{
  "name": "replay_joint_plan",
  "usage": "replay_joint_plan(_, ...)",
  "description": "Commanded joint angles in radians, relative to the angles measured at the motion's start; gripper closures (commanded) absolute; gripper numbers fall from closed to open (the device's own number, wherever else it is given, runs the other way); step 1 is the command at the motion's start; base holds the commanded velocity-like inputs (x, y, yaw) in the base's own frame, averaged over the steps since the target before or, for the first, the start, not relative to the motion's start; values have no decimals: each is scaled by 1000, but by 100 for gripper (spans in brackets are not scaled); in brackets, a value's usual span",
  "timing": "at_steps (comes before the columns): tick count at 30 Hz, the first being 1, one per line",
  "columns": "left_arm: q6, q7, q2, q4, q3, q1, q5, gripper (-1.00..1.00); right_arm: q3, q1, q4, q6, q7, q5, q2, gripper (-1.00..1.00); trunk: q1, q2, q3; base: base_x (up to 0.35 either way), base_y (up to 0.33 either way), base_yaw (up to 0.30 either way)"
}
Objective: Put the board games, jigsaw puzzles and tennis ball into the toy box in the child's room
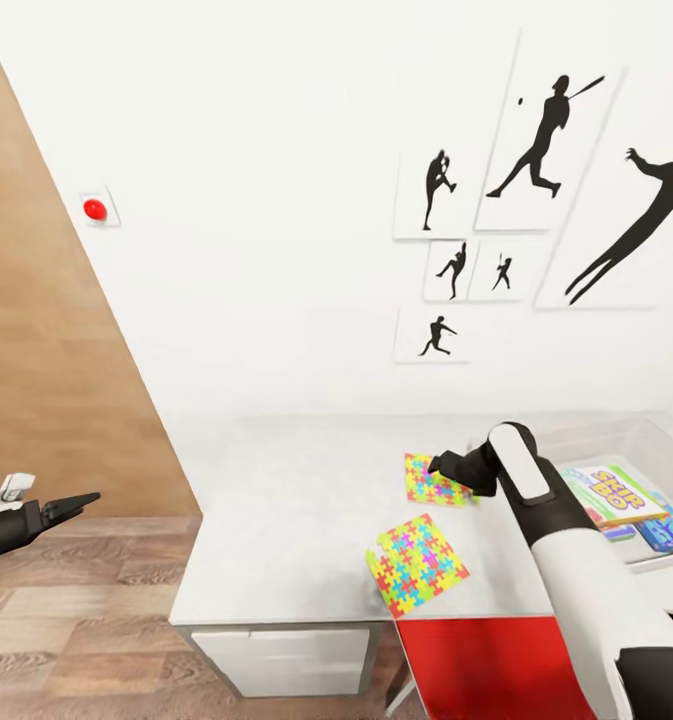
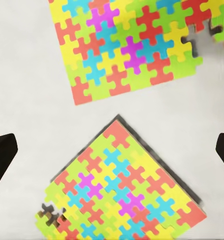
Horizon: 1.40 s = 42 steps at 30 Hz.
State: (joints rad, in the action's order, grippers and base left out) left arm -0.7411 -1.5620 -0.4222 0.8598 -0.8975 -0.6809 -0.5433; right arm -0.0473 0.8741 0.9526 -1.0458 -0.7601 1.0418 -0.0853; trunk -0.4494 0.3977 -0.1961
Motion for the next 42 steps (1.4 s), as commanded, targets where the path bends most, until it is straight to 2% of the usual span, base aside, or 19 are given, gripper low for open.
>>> replay_joint_plan(1,-11,-9,0,1,-3,-2,-10,-100,-3,4,-4,-1,-10,10,-1,-100,-1,2,-4,0,28,0)
replay_joint_plan(7,-11,-9,-1,1,-4,-2,-10,-100,-3,15,-18,-1,-10,9,-2,-100,-1,2,-14,0,35,0)
replay_joint_plan(16,-11,-9,-2,1,-4,-2,-10,-100,-3,17,-20,-1,-10,9,-3,-100,-1,2,-28,0,194,0)
replay_joint_plan(42,-9,-9,-1,1,-3,-2,-10,-100,5,21,-21,-1,-11,8,-18,-100,-1,2,-70,0,39,0)
